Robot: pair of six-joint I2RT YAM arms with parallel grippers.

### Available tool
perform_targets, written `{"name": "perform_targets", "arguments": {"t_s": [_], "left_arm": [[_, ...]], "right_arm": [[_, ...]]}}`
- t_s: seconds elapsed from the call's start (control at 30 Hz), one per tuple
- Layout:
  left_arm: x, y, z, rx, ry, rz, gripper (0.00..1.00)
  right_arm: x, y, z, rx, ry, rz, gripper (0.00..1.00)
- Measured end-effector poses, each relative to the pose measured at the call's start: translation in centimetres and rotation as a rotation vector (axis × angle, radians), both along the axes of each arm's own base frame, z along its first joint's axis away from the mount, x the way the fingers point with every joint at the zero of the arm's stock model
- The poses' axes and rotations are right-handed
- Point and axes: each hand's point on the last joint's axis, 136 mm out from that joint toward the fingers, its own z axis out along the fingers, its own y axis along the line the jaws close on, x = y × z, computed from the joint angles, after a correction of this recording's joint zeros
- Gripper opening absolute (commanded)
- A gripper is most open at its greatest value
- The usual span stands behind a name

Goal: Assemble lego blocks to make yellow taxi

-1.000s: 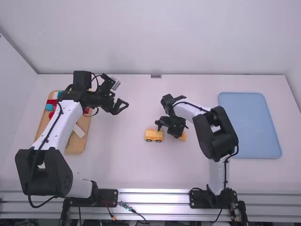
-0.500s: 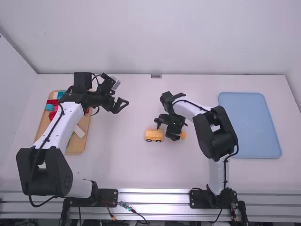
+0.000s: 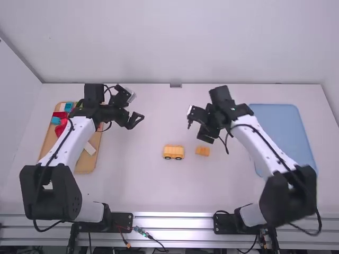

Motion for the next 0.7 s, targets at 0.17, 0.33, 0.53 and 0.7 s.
{"name": "perform_targets", "arguments": {"t_s": [0.17,0.33,0.53,0.7], "left_arm": [[-2.1,-1.9,-1.7,0.004,-0.083,-0.214,0.99],[-3.5,-4.1,-2.8,-0.017,-0.231,-0.389,0.99],[-5.7,-7.5,-5.0,-0.027,-0.353,-0.532,0.99],[-8.2,-10.7,-6.4,-0.032,-0.479,-0.648,0.99]], "right_arm": [[-0.5,-1.5,0.2,0.233,-0.191,0.003,0.99],[-2.7,-1.8,-4.0,0.373,-0.219,0.015,0.99],[-5.5,-0.9,-7.5,0.473,-0.228,0.087,0.99],[-6.6,-0.4,-9.5,0.529,-0.192,0.128,0.99]]}}
